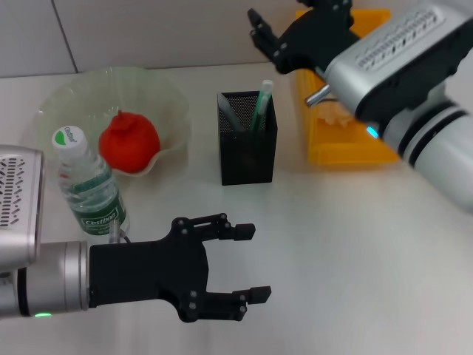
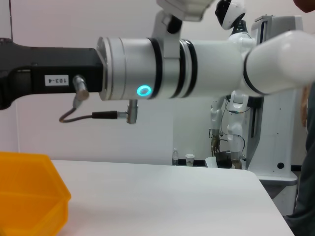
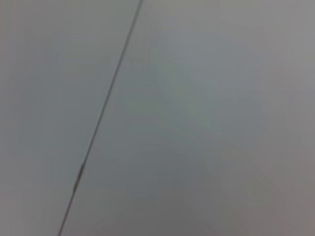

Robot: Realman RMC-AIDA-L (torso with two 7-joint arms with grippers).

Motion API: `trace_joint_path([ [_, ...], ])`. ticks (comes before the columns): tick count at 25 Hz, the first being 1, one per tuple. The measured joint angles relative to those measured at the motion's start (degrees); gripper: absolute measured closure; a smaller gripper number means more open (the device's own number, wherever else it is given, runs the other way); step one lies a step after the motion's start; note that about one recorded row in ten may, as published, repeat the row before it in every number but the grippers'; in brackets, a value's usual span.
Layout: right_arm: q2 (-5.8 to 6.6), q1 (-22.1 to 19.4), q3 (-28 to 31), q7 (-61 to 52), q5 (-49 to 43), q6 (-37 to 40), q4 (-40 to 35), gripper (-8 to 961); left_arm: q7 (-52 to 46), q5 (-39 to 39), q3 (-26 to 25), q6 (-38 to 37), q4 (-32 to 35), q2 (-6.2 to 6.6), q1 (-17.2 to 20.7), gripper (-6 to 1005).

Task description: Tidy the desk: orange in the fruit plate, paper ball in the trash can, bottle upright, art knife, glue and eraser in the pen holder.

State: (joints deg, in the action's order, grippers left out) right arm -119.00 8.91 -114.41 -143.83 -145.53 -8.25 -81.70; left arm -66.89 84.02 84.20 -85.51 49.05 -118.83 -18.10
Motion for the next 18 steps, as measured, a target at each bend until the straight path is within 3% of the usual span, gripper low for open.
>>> trace_joint_path([
  [9, 0.64, 2.9, 11.0, -1.9, 5.1, 15.6, -5.1, 345, -0.1, 0.0, 0.0, 0.0, 0.0, -0.06, -0.1, 199],
  [15, 1.78, 8.8, 19.1, -1.3, 10.1, 31.1, -6.7, 345, -0.1, 0.0, 0.0, 0.0, 0.0, -0.08, -0.2, 199],
  [17, 2.03, 11.4, 23.5, 2.3, 15.8, 40.6, -7.8, 345, -0.1, 0.0, 0.0, 0.0, 0.0, -0.09, -0.3, 199],
  [18, 2.03, 11.4, 23.5, 2.3, 15.8, 40.6, -7.8, 345, -0.1, 0.0, 0.0, 0.0, 0.0, -0.09, -0.3, 199],
])
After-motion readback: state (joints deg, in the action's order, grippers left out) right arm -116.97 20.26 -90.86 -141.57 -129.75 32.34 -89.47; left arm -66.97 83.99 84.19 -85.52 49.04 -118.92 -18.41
